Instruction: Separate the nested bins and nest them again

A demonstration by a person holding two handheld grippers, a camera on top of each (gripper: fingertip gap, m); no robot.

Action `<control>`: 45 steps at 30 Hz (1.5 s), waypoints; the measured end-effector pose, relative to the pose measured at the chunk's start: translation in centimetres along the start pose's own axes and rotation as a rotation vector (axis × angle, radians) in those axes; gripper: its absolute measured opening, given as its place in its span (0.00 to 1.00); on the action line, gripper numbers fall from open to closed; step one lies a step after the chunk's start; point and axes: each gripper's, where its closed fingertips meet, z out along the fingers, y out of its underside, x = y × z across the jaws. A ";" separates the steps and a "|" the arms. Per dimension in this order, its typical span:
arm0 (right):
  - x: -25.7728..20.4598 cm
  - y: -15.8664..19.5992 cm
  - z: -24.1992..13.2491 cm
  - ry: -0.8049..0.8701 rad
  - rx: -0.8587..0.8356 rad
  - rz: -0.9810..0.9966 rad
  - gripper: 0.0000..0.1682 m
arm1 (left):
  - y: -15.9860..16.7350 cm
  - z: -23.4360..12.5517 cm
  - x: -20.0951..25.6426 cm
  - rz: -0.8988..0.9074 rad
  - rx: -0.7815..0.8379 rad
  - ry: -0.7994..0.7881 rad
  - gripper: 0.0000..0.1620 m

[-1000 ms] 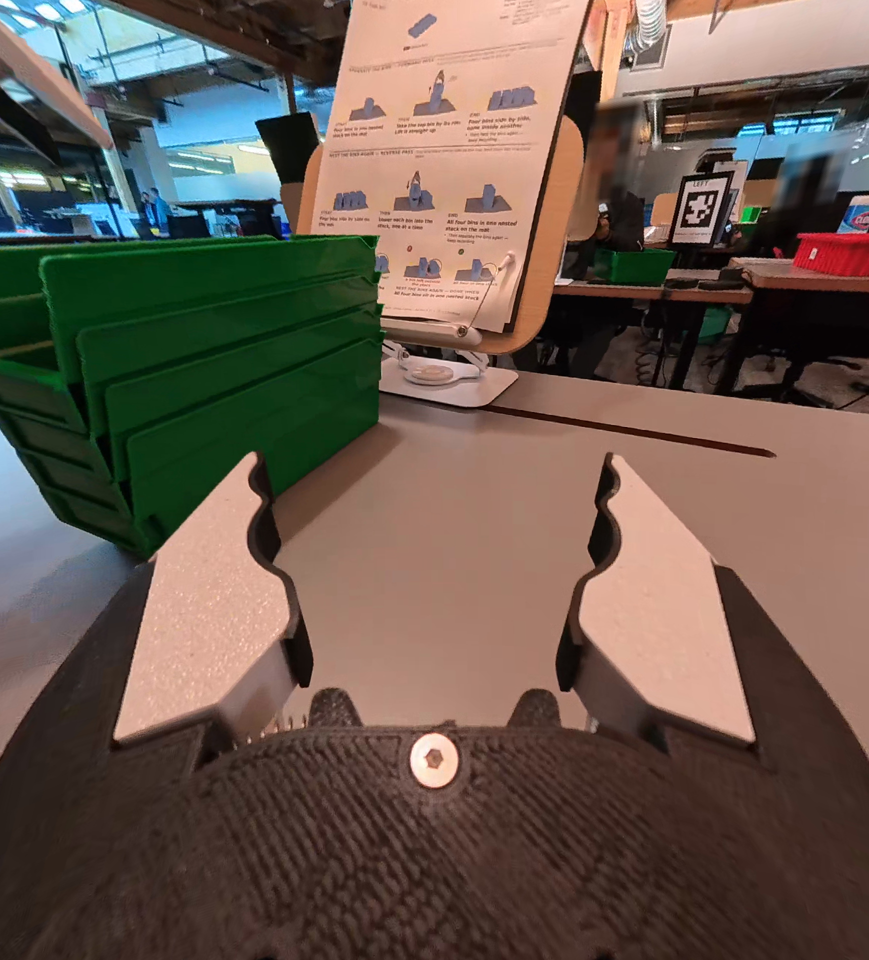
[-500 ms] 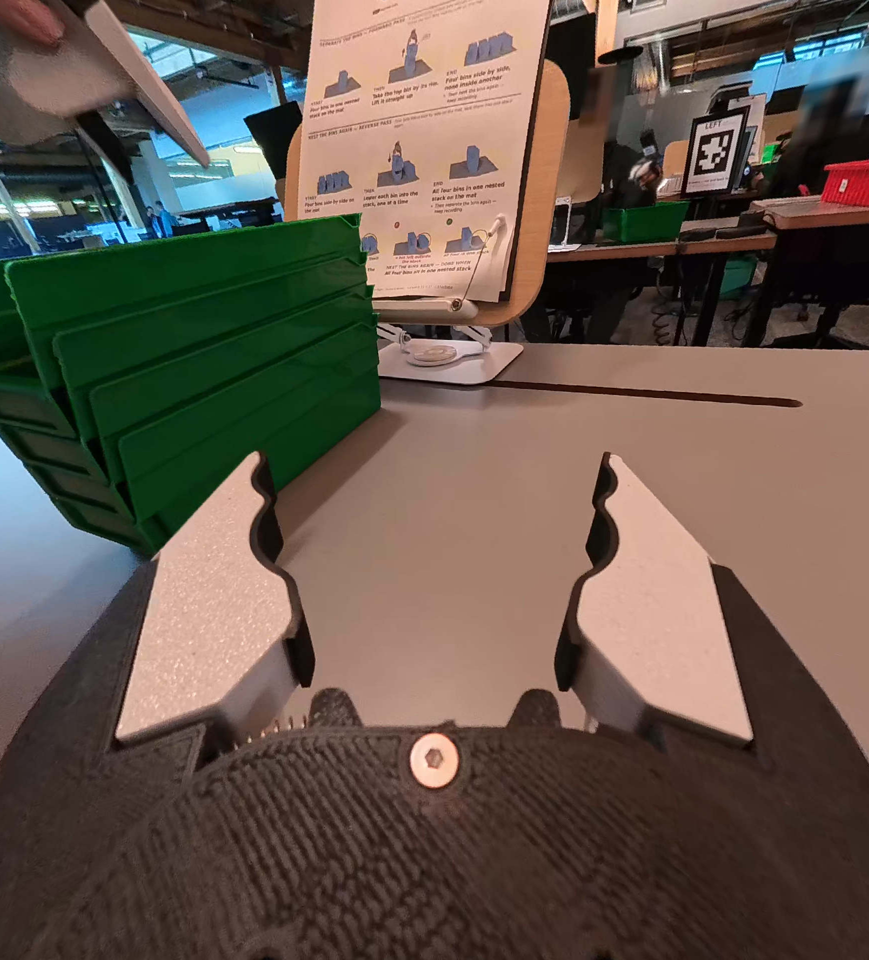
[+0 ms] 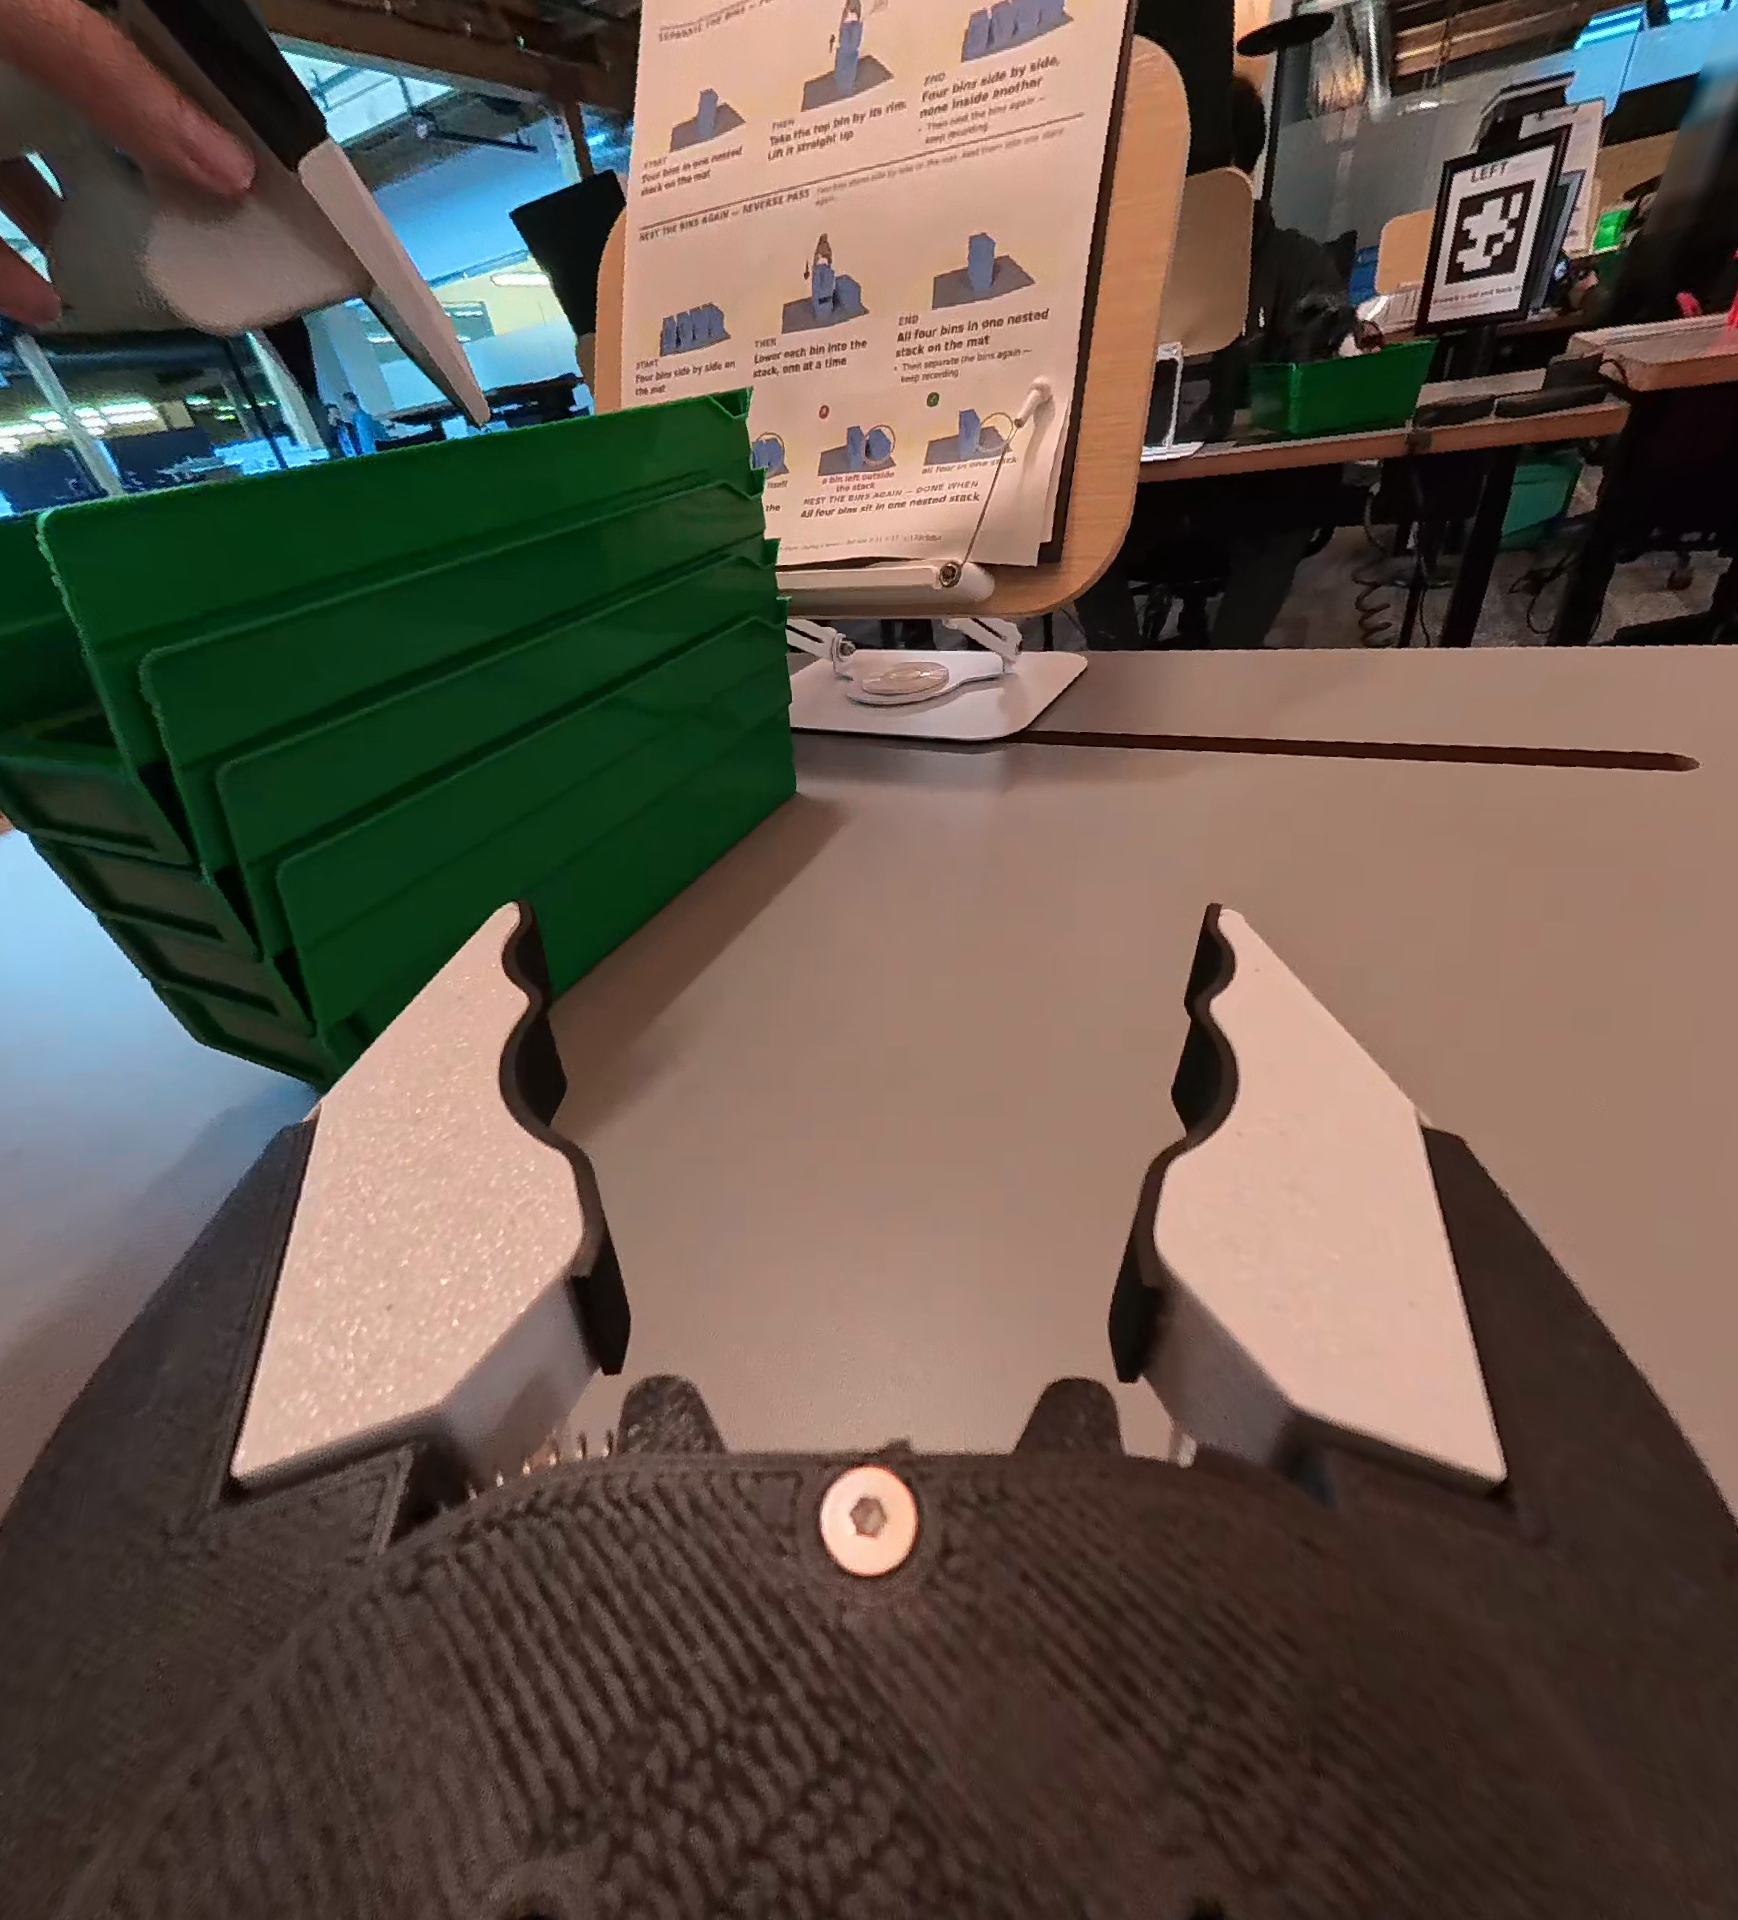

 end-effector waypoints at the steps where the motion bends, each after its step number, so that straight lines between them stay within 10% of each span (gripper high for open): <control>1: 0.1 0.0 0.0 0.002 0.000 0.001 0.72 | -0.1 -0.1 -0.1 0.002 0.007 -0.008 0.77; 45: 0.3 1.0 0.2 -0.018 -0.053 0.054 0.70 | 1.4 2.9 1.8 -0.011 -0.216 -0.012 0.70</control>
